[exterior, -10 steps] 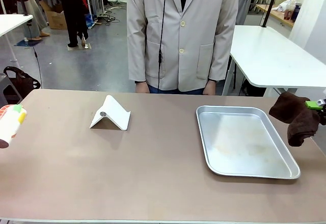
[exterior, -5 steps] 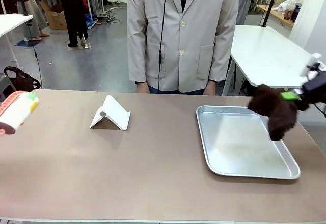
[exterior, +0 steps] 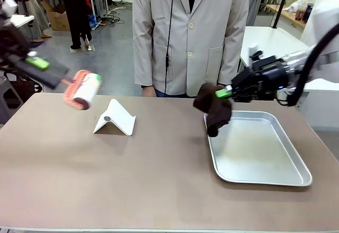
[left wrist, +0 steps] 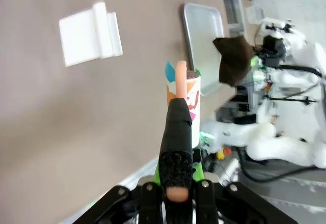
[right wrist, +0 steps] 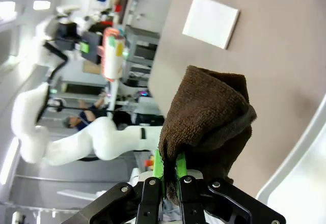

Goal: Clean the surface of the table.
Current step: Return the Lint Roller and towel to their original positions.

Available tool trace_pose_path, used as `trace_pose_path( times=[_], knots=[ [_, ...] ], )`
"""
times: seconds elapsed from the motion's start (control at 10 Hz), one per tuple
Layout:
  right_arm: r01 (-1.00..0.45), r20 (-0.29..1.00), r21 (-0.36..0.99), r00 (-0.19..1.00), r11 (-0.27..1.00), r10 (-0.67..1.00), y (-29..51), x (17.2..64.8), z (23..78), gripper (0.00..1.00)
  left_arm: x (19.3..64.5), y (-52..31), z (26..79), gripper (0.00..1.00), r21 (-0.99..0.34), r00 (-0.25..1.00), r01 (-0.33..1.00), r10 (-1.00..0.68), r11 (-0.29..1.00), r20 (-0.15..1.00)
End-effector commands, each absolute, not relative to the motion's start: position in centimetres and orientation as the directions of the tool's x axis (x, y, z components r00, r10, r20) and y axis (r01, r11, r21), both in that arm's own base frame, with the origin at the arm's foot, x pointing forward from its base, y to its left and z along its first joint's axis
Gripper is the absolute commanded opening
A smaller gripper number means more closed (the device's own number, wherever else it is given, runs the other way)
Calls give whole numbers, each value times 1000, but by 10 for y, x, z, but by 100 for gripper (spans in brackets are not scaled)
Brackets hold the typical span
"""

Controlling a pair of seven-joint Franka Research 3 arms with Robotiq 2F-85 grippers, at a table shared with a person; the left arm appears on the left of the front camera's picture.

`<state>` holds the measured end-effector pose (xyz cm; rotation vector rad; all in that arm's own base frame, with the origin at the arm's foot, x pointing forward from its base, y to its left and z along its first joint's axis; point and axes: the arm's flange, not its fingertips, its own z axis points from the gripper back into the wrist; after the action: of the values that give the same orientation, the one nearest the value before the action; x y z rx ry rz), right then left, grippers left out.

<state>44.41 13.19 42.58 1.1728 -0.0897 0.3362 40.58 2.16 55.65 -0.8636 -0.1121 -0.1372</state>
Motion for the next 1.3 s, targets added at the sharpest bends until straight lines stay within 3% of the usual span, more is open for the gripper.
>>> trace_pose_path(
  times=[0.0,0.2,0.4,1.0,1.1,1.2],
  knots=[
    [-322,238,835,943,447,234,167,453,408,11,440,-23,555,22,-674,989,114,-18,730,148],
    [-356,252,798,930,486,268,192,453,384,11,485,-65,550,22,-626,992,67,18,777,129],
    [-322,254,790,946,521,200,199,458,364,11,517,-92,531,22,-611,999,33,-23,791,24],
    [-198,204,833,978,517,47,218,489,315,11,535,-113,487,22,-573,992,49,-105,818,-64],
    [-186,145,858,982,480,120,211,489,312,11,529,-108,488,22,-636,973,77,-197,768,-120],
    [-204,190,821,978,533,82,212,481,319,11,533,-113,482,22,-594,994,50,-99,803,-51]
  ],
)
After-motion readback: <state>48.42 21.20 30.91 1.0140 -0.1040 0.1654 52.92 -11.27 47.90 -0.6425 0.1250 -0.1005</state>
